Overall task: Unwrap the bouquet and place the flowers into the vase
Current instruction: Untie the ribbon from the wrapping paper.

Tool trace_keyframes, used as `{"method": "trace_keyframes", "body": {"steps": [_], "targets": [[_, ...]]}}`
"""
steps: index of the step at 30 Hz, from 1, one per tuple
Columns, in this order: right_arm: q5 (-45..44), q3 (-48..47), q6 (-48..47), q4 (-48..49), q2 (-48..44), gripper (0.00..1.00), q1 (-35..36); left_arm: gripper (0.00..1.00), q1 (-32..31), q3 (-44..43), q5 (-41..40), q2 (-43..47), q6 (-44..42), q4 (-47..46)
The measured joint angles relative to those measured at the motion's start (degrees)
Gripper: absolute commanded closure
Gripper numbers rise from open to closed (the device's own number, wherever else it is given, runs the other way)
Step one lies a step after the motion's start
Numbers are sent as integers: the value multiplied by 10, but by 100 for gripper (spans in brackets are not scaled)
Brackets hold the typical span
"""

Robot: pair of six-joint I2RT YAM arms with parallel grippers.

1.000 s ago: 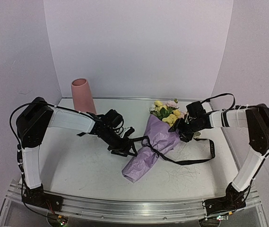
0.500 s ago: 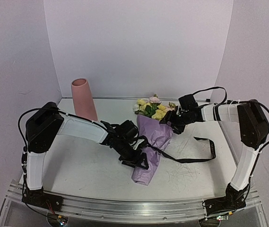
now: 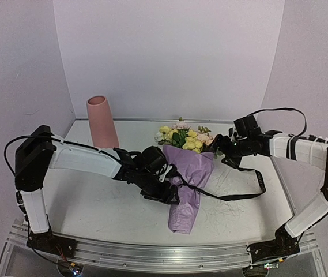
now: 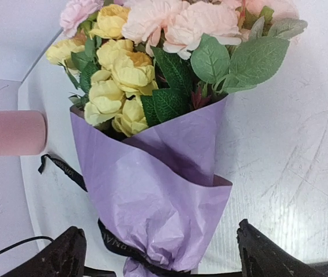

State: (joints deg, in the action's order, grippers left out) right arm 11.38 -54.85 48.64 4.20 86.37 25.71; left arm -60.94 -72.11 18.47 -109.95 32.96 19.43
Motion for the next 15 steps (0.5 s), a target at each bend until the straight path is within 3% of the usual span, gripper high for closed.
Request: {"method": "trace_keyframes", "body": {"steps": [4,8,15], "targets": [[-13,25,-5,-16,-58,36,5,25,0,31,-34,70,-1,0],[-24,38,-6,-48,-99,50,42,31,0,54,-62,128,-12,1],[-33,39,7,-68,-110,54,117,38,3,54,-102,154,-30,1]]}}
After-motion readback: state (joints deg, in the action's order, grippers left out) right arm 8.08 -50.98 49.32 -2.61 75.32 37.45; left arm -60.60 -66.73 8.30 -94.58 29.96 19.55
